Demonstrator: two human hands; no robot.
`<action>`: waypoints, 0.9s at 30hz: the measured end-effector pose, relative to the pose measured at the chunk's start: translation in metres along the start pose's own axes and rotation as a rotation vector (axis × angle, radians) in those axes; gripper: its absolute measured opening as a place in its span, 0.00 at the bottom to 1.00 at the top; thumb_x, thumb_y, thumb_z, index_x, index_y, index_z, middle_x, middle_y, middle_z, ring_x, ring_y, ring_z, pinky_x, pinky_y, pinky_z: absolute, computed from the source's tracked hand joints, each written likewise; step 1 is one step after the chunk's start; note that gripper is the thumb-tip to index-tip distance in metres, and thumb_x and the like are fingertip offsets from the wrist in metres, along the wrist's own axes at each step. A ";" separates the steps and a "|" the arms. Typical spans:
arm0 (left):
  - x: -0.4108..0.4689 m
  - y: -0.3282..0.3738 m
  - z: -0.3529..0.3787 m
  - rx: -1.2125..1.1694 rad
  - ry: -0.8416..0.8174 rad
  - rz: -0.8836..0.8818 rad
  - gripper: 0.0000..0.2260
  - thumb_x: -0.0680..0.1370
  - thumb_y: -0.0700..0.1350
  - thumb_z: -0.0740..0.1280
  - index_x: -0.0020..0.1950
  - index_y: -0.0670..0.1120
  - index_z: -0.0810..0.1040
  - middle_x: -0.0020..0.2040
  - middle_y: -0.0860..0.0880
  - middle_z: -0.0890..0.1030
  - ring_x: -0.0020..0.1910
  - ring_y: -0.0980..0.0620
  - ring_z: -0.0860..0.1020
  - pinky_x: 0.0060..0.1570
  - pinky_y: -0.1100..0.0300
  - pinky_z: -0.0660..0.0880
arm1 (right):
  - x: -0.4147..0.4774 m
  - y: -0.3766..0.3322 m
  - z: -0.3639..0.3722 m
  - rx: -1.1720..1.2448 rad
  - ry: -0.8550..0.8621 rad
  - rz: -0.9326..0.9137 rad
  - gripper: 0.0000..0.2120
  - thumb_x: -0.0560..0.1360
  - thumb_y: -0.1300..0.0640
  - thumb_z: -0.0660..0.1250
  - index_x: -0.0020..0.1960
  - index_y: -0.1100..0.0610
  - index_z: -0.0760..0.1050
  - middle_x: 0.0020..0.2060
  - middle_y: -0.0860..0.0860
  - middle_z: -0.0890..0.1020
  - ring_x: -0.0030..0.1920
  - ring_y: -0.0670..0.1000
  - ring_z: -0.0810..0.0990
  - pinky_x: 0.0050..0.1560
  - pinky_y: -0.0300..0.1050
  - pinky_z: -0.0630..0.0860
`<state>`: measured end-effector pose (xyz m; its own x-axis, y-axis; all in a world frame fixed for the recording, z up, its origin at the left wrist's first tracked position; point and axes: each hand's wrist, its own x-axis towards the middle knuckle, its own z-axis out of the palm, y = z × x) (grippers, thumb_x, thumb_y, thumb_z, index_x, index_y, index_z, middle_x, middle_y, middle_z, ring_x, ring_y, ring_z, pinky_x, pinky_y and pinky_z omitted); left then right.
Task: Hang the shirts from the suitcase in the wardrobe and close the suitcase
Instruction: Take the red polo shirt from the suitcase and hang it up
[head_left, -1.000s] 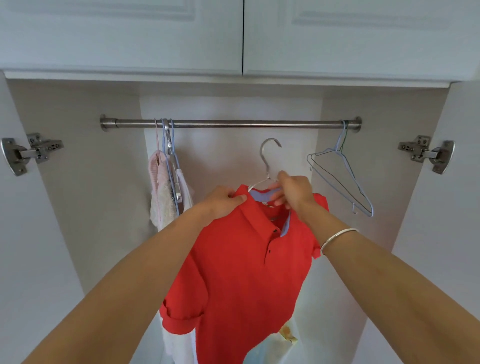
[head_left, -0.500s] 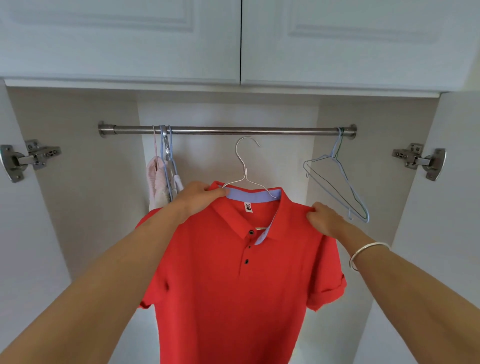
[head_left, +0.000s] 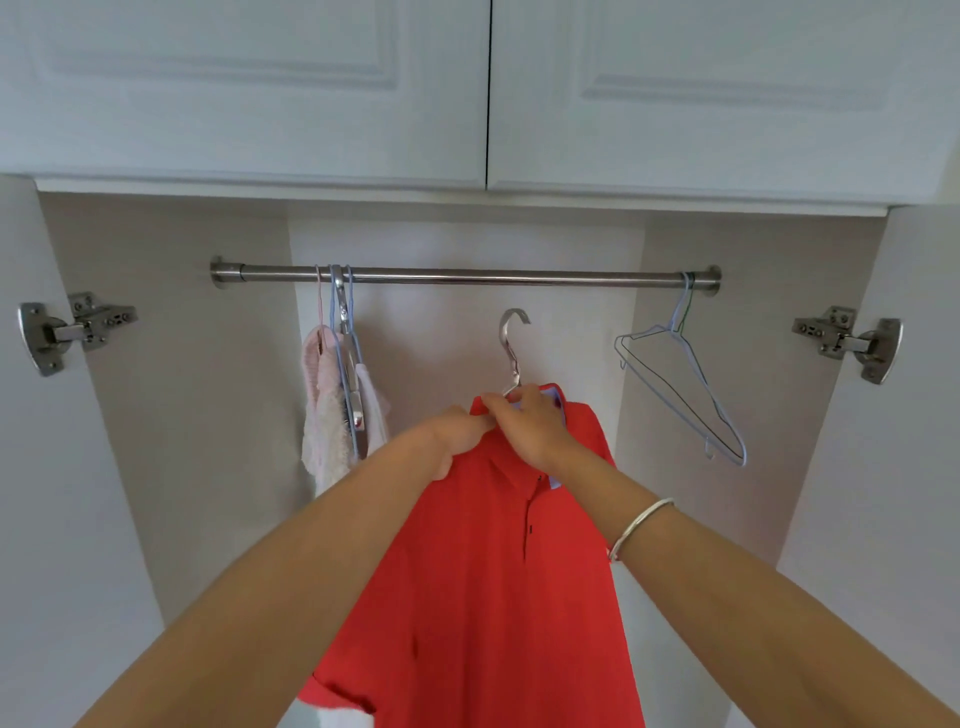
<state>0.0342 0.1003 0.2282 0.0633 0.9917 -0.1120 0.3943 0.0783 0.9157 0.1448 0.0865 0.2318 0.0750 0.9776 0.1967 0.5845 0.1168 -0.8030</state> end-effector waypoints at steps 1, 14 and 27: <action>0.000 0.001 0.001 -0.016 0.012 0.003 0.17 0.79 0.48 0.63 0.63 0.38 0.75 0.58 0.41 0.79 0.49 0.45 0.77 0.48 0.56 0.74 | -0.001 -0.006 0.005 0.066 -0.057 -0.007 0.13 0.77 0.48 0.59 0.44 0.56 0.75 0.43 0.52 0.78 0.52 0.55 0.75 0.54 0.47 0.71; -0.003 0.003 -0.051 0.000 -0.114 0.115 0.02 0.76 0.42 0.69 0.44 0.44 0.78 0.34 0.47 0.77 0.26 0.57 0.72 0.24 0.68 0.67 | 0.051 -0.042 0.038 0.258 -0.082 0.057 0.07 0.74 0.63 0.57 0.48 0.61 0.73 0.39 0.58 0.74 0.39 0.55 0.73 0.40 0.47 0.70; 0.065 0.022 -0.110 0.033 0.220 0.135 0.12 0.77 0.30 0.57 0.40 0.41 0.75 0.28 0.45 0.72 0.21 0.57 0.71 0.19 0.69 0.67 | 0.124 -0.090 0.077 0.171 -0.279 0.080 0.31 0.77 0.51 0.61 0.74 0.62 0.55 0.43 0.58 0.81 0.41 0.54 0.80 0.50 0.49 0.78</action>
<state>-0.0533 0.1776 0.2836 -0.0825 0.9915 0.1002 0.4256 -0.0558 0.9032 0.0388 0.2106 0.2849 -0.1226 0.9924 -0.0132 0.4397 0.0424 -0.8971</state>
